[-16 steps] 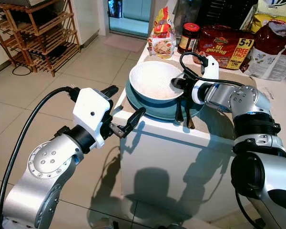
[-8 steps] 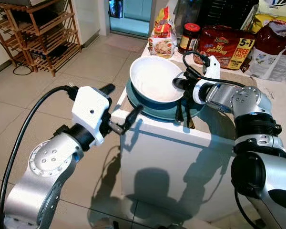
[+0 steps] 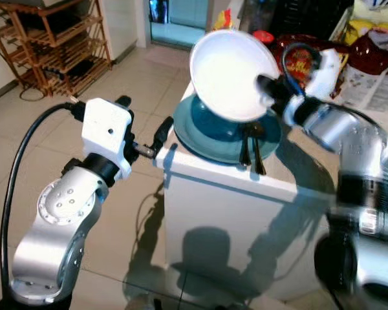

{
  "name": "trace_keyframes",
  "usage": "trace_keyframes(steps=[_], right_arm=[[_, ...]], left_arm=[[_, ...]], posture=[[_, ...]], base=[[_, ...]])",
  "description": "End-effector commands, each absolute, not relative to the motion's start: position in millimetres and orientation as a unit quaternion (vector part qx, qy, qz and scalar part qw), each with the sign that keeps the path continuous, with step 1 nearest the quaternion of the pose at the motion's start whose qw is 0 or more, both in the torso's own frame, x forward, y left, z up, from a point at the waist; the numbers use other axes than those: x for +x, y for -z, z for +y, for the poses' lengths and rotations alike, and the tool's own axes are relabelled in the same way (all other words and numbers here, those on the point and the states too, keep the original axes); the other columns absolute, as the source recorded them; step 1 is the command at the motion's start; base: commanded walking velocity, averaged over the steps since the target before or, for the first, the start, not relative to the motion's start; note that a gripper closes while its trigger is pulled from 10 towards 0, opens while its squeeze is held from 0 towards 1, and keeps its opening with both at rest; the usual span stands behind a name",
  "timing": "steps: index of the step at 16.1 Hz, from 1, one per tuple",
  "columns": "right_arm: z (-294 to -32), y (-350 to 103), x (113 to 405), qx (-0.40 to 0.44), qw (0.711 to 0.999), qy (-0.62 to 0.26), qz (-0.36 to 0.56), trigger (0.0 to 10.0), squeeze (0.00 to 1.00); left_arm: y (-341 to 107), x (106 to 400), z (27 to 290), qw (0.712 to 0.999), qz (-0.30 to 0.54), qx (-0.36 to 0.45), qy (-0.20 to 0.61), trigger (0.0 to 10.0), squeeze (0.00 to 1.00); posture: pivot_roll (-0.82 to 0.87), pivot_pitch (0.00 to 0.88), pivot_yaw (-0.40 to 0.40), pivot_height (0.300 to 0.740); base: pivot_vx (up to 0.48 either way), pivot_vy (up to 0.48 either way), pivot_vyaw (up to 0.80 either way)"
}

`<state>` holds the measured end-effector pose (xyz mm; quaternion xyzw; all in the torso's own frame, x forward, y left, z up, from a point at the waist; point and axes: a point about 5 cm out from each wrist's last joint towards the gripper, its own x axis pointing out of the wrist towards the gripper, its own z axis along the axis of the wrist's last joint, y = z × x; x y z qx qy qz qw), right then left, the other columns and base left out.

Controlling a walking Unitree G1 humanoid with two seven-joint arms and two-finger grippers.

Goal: Setting the table

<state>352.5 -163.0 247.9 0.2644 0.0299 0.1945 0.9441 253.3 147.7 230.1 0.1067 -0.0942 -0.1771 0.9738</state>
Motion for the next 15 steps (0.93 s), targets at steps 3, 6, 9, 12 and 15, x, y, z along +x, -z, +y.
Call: trace_keyframes(steps=[3,6,9,12,15], right_arm=[[-156.0,-280.8,322.3,0.207,0.951,-0.213,-0.092,10.0,0.0],[-150.6,-266.0,306.2,0.222,0.947,-0.21,-0.098,10.0,0.0],[-143.6,-241.9,293.7,0.187,0.96,-0.196,-0.066,10.0,0.0],[-141.4,-233.1,290.1,0.17,0.964,-0.196,-0.059,10.0,0.0],[-145.8,-226.1,290.6,0.135,0.975,-0.168,-0.054,10.0,0.0]], left_arm=[[-225.0,258.6,137.9,0.973,-0.085,0.109,0.185,10.0,0.0],[-222.8,264.1,133.4,0.971,-0.082,0.125,0.187,10.0,0.0],[-219.7,266.2,141.3,0.974,-0.083,0.141,0.154,10.0,0.0],[-214.1,267.2,148.4,0.977,-0.073,0.154,0.131,10.0,0.0],[-212.8,268.8,148.9,0.976,-0.072,0.16,0.125,10.0,0.0]], posture=[[0.02,0.038,-0.045,0.74],[0.02,0.043,-0.034,0.74],[0.02,0.05,-0.038,0.74],[0.02,0.049,-0.039,0.74],[0.02,0.049,-0.04,0.74]], base=[[-0.411,0.0,0.0],[-0.116,0.0,0.0],[0.0,-0.085,0.0],[0.0,-0.48,0.0],[0.0,-0.48,0.0]])
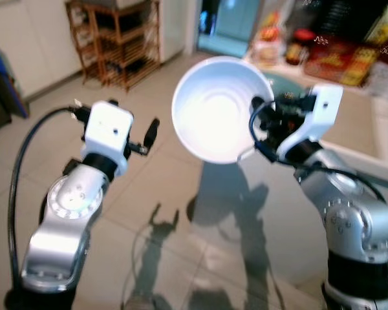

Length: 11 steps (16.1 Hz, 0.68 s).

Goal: Setting the table

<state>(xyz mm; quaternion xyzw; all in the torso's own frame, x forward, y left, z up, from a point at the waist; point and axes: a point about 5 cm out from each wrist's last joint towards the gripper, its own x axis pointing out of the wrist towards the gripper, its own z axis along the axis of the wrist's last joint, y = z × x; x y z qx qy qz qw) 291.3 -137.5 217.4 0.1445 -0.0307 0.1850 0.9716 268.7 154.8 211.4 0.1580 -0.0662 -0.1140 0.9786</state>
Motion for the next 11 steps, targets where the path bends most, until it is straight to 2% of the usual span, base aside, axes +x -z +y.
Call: trace_keyframes(steps=[1,4,11], right_arm=[[-145.7,-222.6,288.9,0.124,0.977,-0.163,-0.057,10.0,0.0],[-146.0,-215.8,286.9,0.106,0.981,-0.154,-0.059,10.0,0.0],[-156.7,-195.3,285.8,0.16,0.982,-0.095,-0.042,10.0,0.0]], left_arm=[[-211.3,268.8,147.3,0.976,-0.073,0.16,0.125,10.0,0.0],[-209.1,269.6,144.9,0.977,-0.072,0.158,0.125,10.0,0.0],[-209.0,275.0,137.3,0.978,-0.079,0.152,0.115,10.0,0.0]], posture=[[0.02,0.049,-0.041,0.74],[0.01,0.05,-0.043,0.74],[0.0,0.054,-0.038,0.74]], base=[[0.0,-0.48,0.0],[0.0,-0.48,0.0],[0.0,-0.48,0.0]])
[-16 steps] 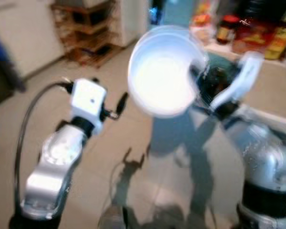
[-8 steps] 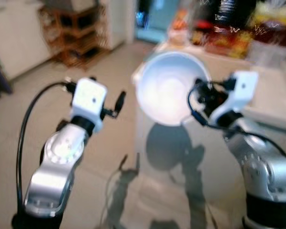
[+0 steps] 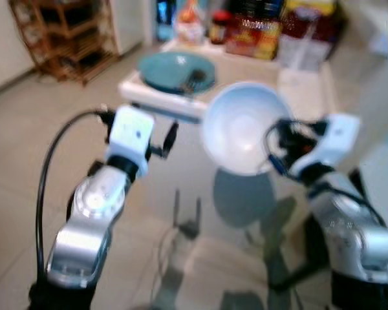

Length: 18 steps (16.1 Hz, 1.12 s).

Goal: Setting the table

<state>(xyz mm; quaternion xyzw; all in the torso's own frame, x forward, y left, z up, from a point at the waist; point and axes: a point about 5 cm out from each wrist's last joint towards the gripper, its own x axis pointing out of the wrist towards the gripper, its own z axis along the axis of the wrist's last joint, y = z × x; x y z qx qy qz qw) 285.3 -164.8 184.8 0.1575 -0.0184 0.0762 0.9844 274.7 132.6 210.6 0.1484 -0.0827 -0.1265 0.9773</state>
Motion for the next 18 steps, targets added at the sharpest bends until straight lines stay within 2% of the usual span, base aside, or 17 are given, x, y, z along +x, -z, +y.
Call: trace_keyframes(steps=[1,12,18], right_arm=[[-161.9,-192.9,286.9,0.17,0.982,-0.073,-0.037,10.0,0.0],[-170.5,-169.1,286.9,0.196,0.98,-0.02,0.033,10.0,0.0],[-175.6,-168.2,288.9,0.213,0.976,-0.002,0.037,10.0,0.0]], left_arm=[[-208.1,275.9,135.1,0.979,-0.079,0.151,0.112,10.0,0.0],[-205.5,275.8,130.4,0.981,-0.081,0.141,0.102,10.0,0.0],[-205.2,275.7,129.8,0.982,-0.083,0.137,0.101,10.0,0.0]], posture=[[-0.01,0.062,-0.04,0.74],[-0.01,0.07,-0.036,0.74],[-0.01,0.054,-0.039,0.74]], base=[[0.0,-0.48,0.0],[0.0,-0.48,0.0],[0.0,-0.48,0.0]])
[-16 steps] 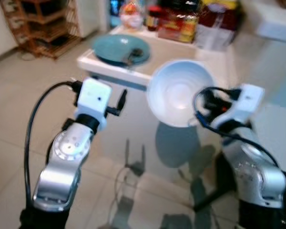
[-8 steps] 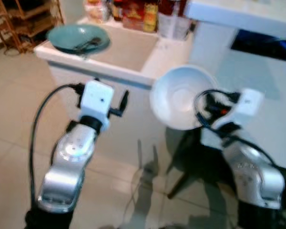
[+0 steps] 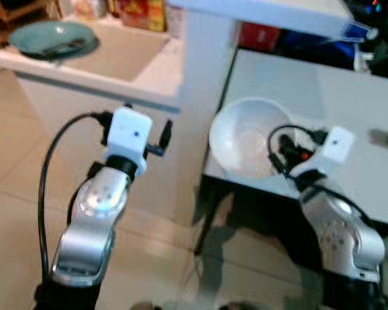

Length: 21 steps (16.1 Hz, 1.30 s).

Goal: Setting the table

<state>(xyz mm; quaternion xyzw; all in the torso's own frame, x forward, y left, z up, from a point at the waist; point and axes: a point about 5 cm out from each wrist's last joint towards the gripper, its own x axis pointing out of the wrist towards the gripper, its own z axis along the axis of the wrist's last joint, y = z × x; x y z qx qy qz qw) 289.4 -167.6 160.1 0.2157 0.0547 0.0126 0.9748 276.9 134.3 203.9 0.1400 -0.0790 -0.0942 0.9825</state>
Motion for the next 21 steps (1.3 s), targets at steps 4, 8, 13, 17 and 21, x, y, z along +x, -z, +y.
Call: trace_keyframes(steps=[4,8,13,17,21], right_arm=[[-179.2,-166.9,289.8,0.219,0.975,0.01,0.043,10.0,0.0],[-179.2,-164.5,289.5,0.22,0.974,0.014,0.048,10.0,0.0],[-170.3,-164.9,290.5,0.23,0.972,-0.011,0.053,10.0,0.0],[-165.0,-165.9,296.1,0.226,0.972,-0.022,0.057,10.0,0.0],[-156.7,-167.0,300.5,0.229,0.971,-0.043,0.061,10.0,0.0]], left_arm=[[-204.4,275.2,128.8,0.982,-0.084,0.136,0.103,10.0,0.0],[-199.8,273.7,126.9,0.983,-0.068,0.123,0.118,10.0,0.0],[-201.2,273.5,127.3,0.981,-0.074,0.114,0.136,10.0,0.0],[-201.1,272.2,127.2,0.982,-0.073,0.113,0.136,10.0,0.0],[-201.5,270.7,131.5,0.982,-0.072,0.114,0.13,10.0,0.0]], posture=[[-0.01,0.044,-0.039,0.74],[-0.01,0.039,-0.037,0.74],[-0.01,0.049,-0.03,0.74],[-0.01,0.067,-0.035,0.74],[0.0,0.075,-0.04,0.74]], base=[[0.0,-0.48,0.0],[0.0,-0.36,0.0],[0.148,0.0,0.0],[0.457,0.0,-0.12],[0.456,0.0,0.0]])
